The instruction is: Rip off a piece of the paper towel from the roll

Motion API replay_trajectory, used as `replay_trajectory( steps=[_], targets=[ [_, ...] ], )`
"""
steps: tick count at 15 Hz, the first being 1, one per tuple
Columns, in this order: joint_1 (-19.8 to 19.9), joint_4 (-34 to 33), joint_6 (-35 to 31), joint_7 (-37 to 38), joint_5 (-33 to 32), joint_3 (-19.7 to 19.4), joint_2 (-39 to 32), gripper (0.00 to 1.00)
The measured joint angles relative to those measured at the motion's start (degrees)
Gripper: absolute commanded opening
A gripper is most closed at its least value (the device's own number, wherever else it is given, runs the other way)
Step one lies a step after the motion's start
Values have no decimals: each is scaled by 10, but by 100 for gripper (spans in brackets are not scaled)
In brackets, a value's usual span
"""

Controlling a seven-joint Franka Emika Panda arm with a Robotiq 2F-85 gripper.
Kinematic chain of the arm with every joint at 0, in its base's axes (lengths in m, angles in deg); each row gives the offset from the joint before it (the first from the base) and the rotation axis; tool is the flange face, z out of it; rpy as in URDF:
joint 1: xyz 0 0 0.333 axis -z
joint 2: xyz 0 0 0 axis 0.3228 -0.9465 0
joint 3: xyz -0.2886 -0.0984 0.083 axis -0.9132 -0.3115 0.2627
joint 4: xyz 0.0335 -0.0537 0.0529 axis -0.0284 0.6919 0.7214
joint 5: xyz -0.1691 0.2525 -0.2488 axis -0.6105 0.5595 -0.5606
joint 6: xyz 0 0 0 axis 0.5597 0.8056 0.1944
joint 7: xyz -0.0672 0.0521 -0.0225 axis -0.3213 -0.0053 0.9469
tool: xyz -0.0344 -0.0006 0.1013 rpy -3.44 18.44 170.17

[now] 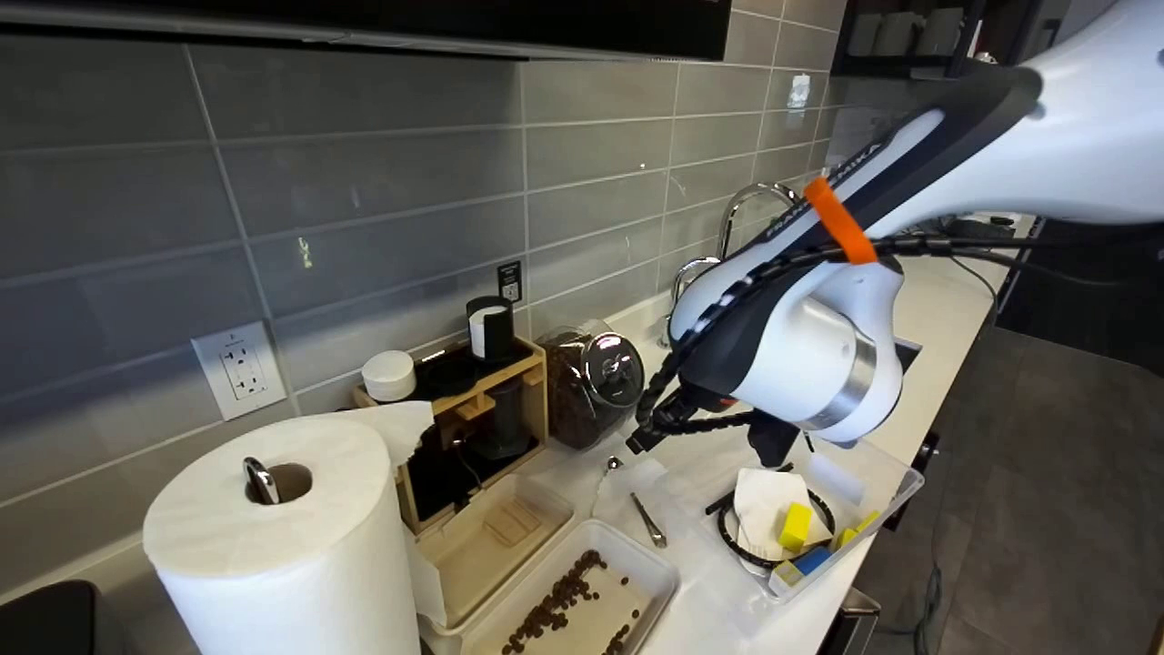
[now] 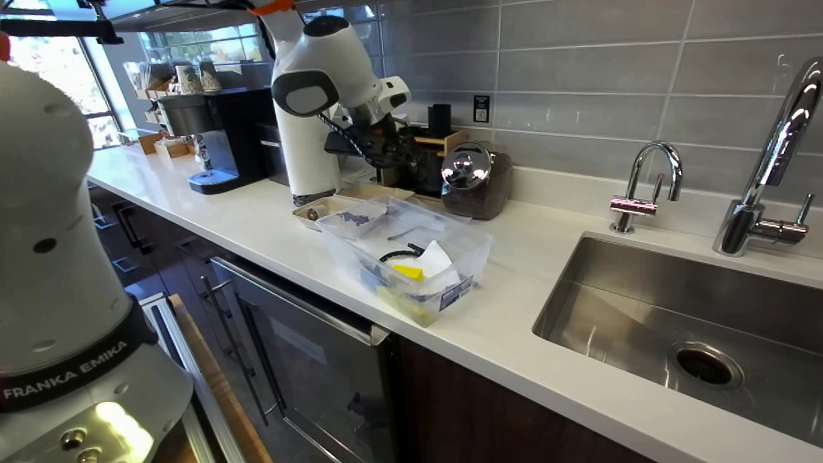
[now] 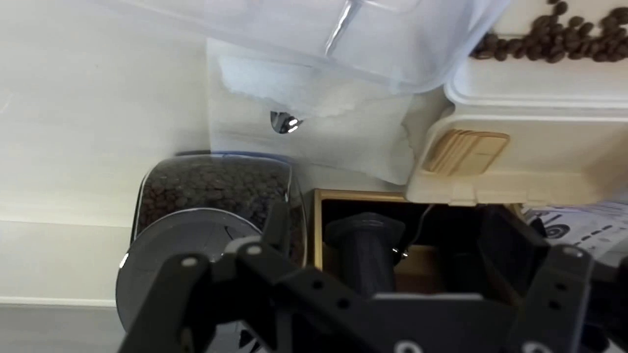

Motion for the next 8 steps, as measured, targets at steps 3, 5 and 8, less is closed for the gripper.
replay_trajectory(
  steps=[3,5,8],
  targets=[
    [0,51,38,45,-22,-10,60,100],
    [32,103,50,123,-86,11,99,100],
    [65,183,57,237,-180,25,160,100]
  ],
)
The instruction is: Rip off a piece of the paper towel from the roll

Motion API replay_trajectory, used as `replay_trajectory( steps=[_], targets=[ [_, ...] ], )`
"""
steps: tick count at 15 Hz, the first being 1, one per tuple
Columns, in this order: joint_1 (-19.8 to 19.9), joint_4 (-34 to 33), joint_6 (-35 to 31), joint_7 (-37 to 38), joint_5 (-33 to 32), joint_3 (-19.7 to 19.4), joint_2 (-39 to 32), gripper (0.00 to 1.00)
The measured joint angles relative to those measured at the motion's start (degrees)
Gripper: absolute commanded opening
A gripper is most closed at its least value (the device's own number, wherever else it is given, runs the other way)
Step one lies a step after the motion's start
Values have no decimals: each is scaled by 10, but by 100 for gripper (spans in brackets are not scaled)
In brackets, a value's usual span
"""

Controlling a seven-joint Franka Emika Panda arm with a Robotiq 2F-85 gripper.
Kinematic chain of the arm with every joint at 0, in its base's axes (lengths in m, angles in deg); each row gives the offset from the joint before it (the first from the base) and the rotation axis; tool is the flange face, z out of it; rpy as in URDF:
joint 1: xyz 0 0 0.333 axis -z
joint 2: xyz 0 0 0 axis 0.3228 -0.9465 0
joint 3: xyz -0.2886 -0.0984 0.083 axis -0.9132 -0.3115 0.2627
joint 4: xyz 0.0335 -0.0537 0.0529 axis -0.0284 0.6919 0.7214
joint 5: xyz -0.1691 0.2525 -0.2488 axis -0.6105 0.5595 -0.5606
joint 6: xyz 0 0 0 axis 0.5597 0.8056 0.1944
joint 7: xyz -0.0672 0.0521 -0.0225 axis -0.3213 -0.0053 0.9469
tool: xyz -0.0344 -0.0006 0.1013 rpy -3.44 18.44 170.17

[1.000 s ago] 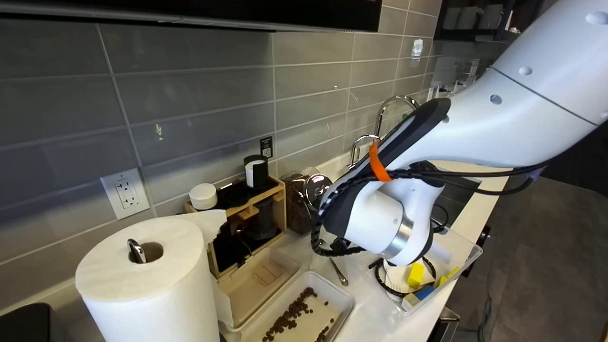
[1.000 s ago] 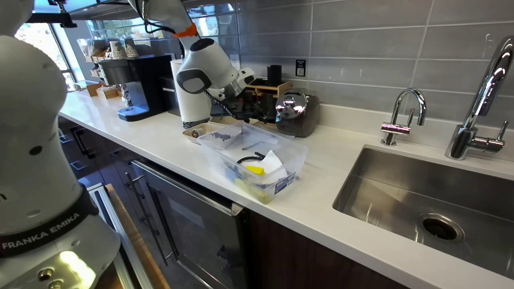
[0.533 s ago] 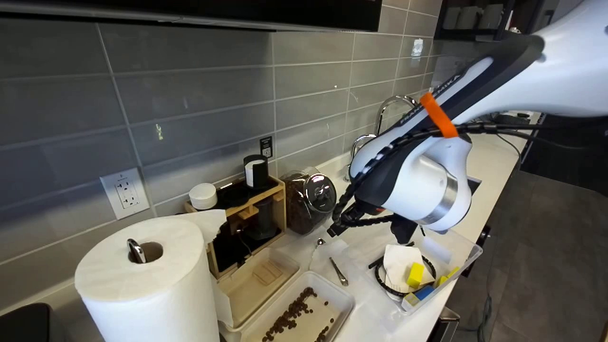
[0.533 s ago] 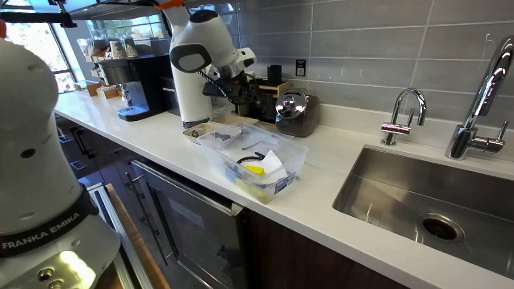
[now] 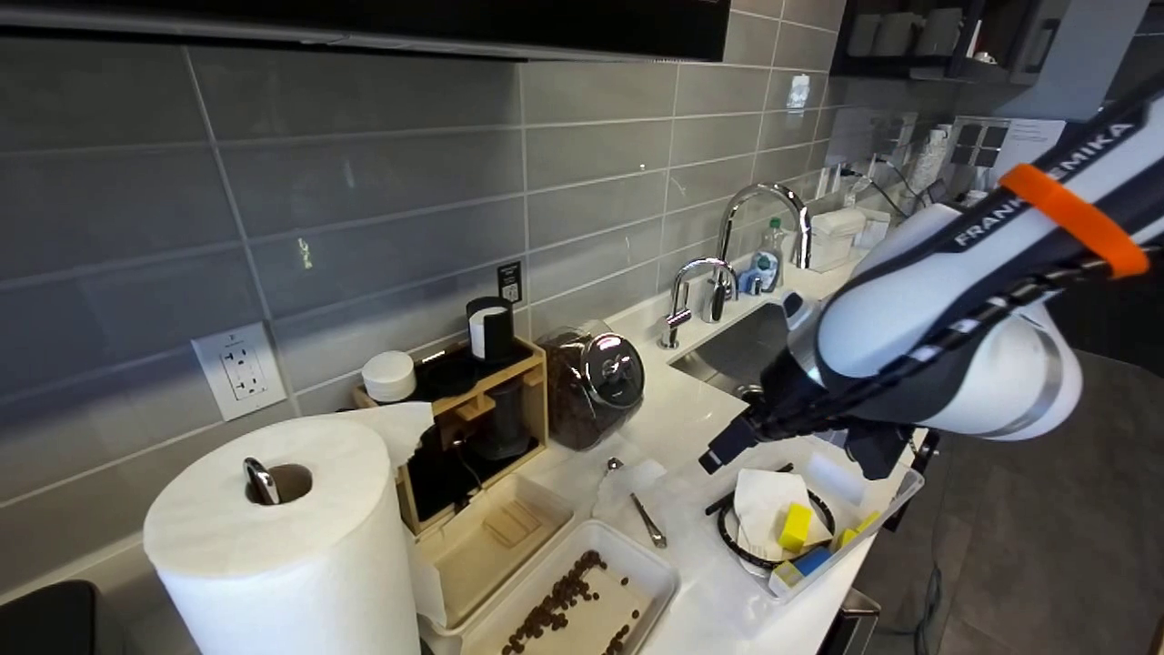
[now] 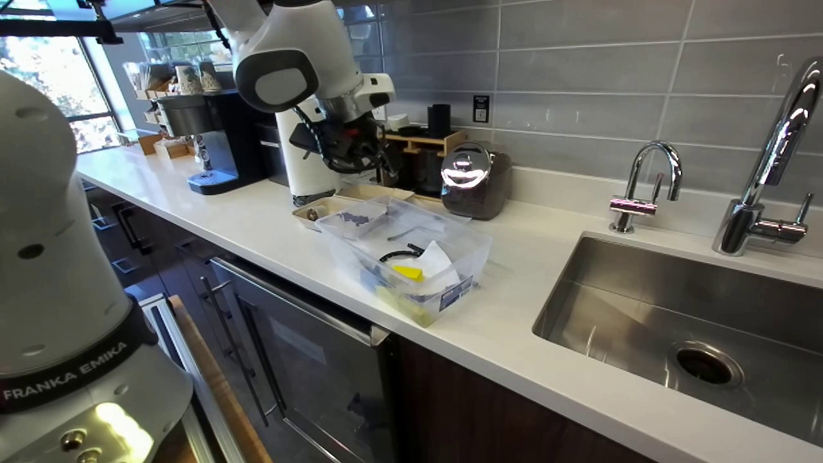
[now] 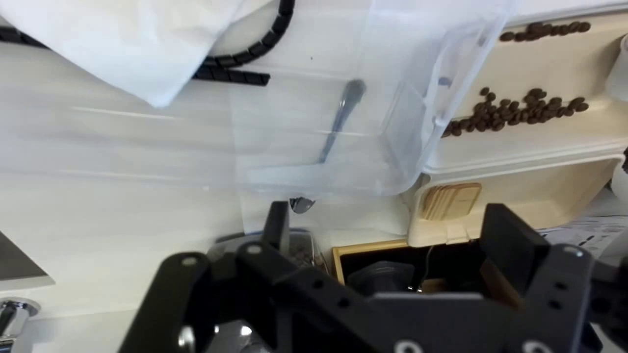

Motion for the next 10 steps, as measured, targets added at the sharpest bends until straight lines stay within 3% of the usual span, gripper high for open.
replay_trajectory(
  steps=[3,7,10],
  targets=[
    [41,54,18,99,-103,17,64,100],
    [160,31,131,196,-225,89,135,100],
    [154,28,177,230,-267,71,190,100]
  ],
)
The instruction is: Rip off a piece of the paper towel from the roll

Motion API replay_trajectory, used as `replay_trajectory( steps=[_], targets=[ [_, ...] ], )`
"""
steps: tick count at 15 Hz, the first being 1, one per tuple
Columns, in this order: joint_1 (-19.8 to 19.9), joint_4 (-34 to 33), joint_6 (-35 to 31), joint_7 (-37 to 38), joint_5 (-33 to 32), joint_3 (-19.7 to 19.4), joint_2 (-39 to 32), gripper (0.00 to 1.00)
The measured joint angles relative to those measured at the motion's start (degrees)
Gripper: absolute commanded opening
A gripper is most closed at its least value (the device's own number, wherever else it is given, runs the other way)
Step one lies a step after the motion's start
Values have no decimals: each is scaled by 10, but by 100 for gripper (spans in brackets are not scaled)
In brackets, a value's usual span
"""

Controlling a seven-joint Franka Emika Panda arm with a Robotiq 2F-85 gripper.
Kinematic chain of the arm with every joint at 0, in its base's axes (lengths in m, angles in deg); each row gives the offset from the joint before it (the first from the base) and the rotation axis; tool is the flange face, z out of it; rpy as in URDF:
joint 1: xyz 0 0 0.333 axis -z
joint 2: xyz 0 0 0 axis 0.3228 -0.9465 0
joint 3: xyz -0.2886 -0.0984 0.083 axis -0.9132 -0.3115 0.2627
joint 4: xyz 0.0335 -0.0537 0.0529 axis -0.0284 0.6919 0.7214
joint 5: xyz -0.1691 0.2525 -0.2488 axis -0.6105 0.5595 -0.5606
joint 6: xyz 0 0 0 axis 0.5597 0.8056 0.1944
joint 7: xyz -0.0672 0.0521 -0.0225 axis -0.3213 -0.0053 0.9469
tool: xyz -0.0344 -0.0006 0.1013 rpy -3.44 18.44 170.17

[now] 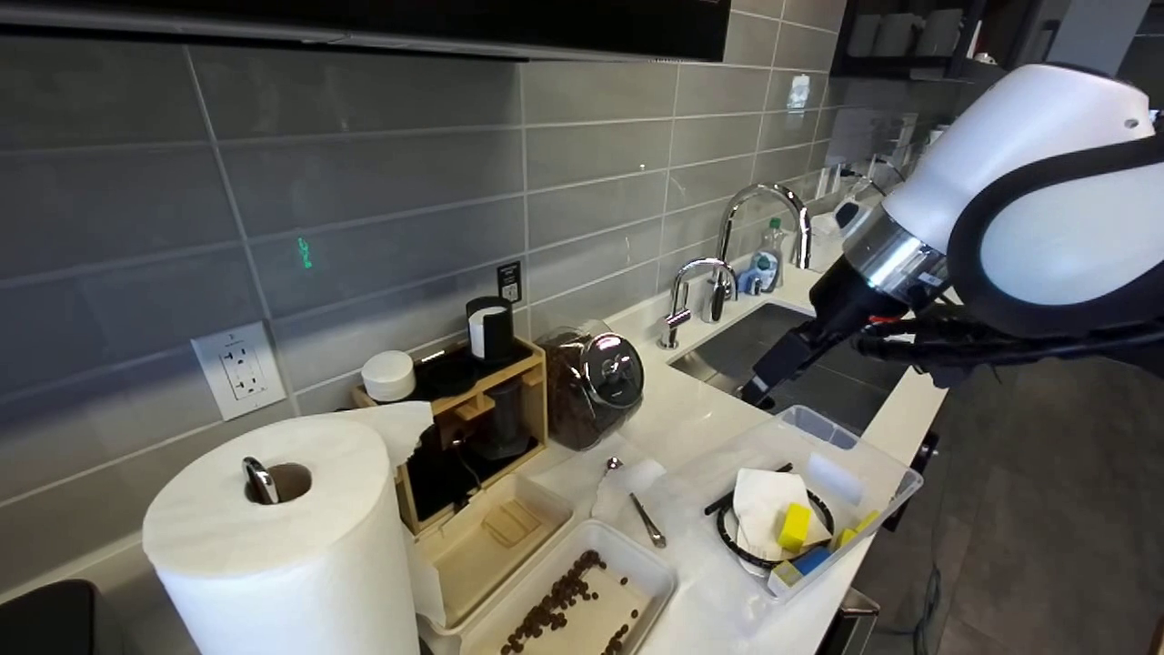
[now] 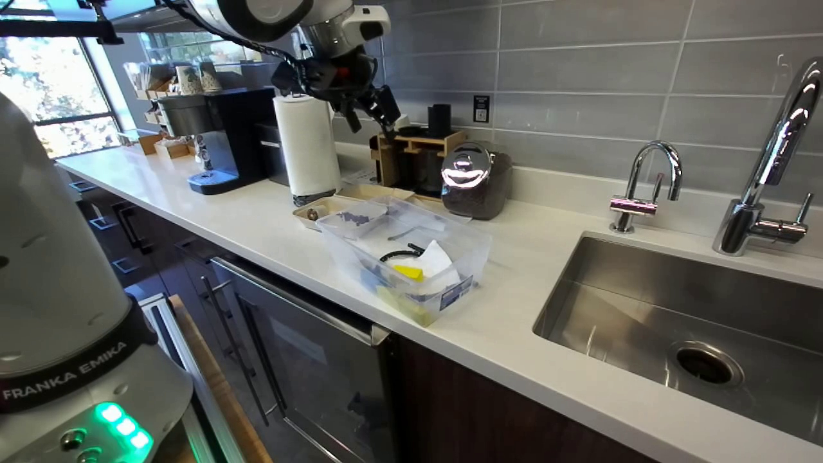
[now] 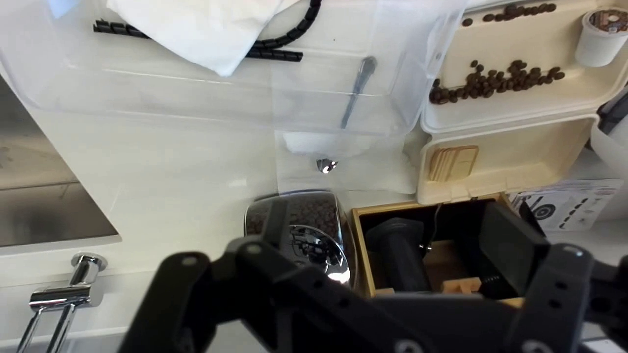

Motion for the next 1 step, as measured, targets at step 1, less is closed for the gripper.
replay_trajectory(
  steps=[1],
  targets=[
    [-6,1,0,0,-1,-6,-2,100]
  ],
)
